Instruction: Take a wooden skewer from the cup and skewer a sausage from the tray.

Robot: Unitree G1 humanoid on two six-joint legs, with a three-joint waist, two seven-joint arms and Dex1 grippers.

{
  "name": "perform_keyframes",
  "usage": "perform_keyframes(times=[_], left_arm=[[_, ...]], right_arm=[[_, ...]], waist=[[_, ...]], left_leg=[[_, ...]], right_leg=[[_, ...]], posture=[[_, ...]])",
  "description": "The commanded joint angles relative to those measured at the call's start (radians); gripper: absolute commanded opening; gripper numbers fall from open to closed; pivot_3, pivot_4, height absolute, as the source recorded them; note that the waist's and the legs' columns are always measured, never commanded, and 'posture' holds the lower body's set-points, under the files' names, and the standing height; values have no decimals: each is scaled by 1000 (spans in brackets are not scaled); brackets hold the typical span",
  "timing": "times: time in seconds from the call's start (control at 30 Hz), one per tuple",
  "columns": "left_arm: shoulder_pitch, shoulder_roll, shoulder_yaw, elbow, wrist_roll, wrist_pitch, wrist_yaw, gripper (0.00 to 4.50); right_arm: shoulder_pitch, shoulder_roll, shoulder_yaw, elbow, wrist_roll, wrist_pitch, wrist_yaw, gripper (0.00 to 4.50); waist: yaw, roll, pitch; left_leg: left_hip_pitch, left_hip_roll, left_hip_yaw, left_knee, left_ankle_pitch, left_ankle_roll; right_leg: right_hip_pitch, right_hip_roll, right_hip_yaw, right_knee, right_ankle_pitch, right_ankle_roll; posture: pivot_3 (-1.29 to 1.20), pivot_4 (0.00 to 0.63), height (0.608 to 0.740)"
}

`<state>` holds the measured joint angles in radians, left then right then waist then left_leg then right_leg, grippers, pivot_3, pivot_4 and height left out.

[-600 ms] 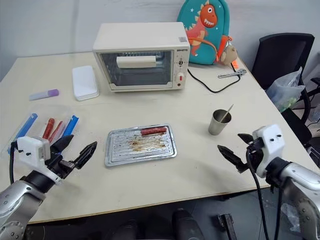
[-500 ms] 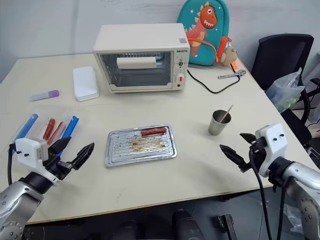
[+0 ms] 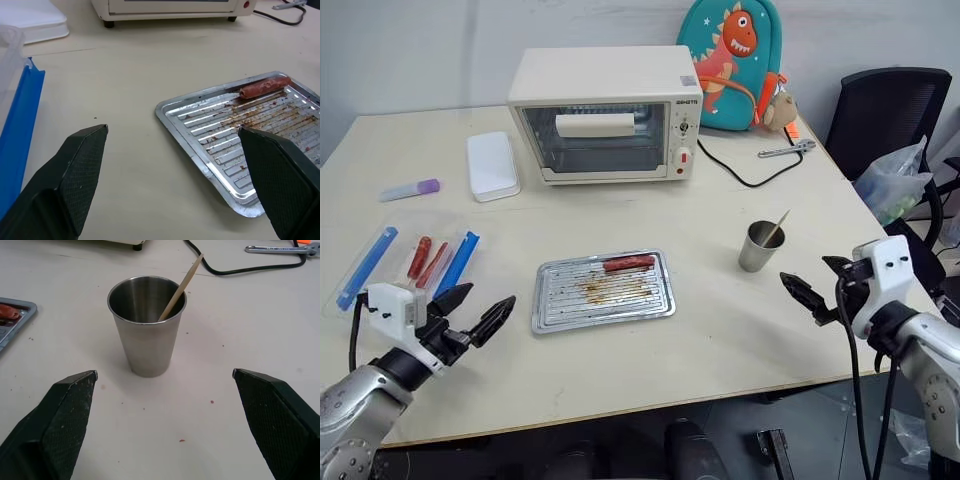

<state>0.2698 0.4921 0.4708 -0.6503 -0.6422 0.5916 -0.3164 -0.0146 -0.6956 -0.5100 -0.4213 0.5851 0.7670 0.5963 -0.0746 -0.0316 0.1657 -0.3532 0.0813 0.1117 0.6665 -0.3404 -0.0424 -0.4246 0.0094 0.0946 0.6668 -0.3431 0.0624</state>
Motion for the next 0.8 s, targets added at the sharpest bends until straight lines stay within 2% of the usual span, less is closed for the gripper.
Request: perform_keyframes(times=[0.03, 0.13, 0.23, 0.43, 0.53, 0.6, 0.8], left_arm=[[-18, 15, 27, -6, -6, -8, -3, 4460], [-59, 46, 32, -5, -30, 7, -24, 4460], [-157, 87, -1, 10, -121, 55, -75, 4460], [-414, 184, -160, 75, -232, 150, -233, 4460], [-530, 217, -266, 126, -219, 154, -343, 4460], [-595, 209, -322, 161, -177, 135, -360, 4460], [-717, 100, -412, 229, -138, 113, -342, 4460]], right_arm=[[-24, -11, -27, 5, 32, 7, -10, 4500], [-74, -12, -16, 22, 35, 14, -35, 4500], [-180, 18, -34, 58, 103, 77, -90, 4500], [-385, 49, 6, 215, 123, 130, -167, 4500], [-464, 74, 67, 325, 69, 89, -192, 4500], [-492, 86, 92, 384, 34, 54, -197, 4500], [-573, 119, 119, 473, 23, 15, -182, 4500]], waist=[[0, 0, 0], [-1, 0, 0], [-1, 0, 0], [0, 0, 0], [-5, 0, 0], [-8, 1, 0], [-10, 5, 2]], left_leg=[[0, 0, 0, 0, 0, 0], [0, 0, 0, 0, 0, 0], [0, 0, 0, 0, 0, 0], [0, 0, 0, 0, 0, 0], [-1, 1, 2, -1, 0, -1], [-1, 0, 3, 0, 0, -1], [-1, 1, 6, 0, 1, -1]], right_leg=[[0, 0, 0, 0, 0, 0], [0, 0, 0, 0, 0, 0], [0, 0, 0, 1, 0, 0], [0, 0, 0, 0, 0, 0], [-2, 0, 0, -1, 0, 0], [-3, 0, 1, 0, 0, 1], [-4, 0, 3, 2, 0, 1]], posture=[[0, 150, 740], [0, 150, 740], [0, 150, 740], [0, 150, 740], [0, 150, 740], [0, 150, 740], [0, 150, 740]])
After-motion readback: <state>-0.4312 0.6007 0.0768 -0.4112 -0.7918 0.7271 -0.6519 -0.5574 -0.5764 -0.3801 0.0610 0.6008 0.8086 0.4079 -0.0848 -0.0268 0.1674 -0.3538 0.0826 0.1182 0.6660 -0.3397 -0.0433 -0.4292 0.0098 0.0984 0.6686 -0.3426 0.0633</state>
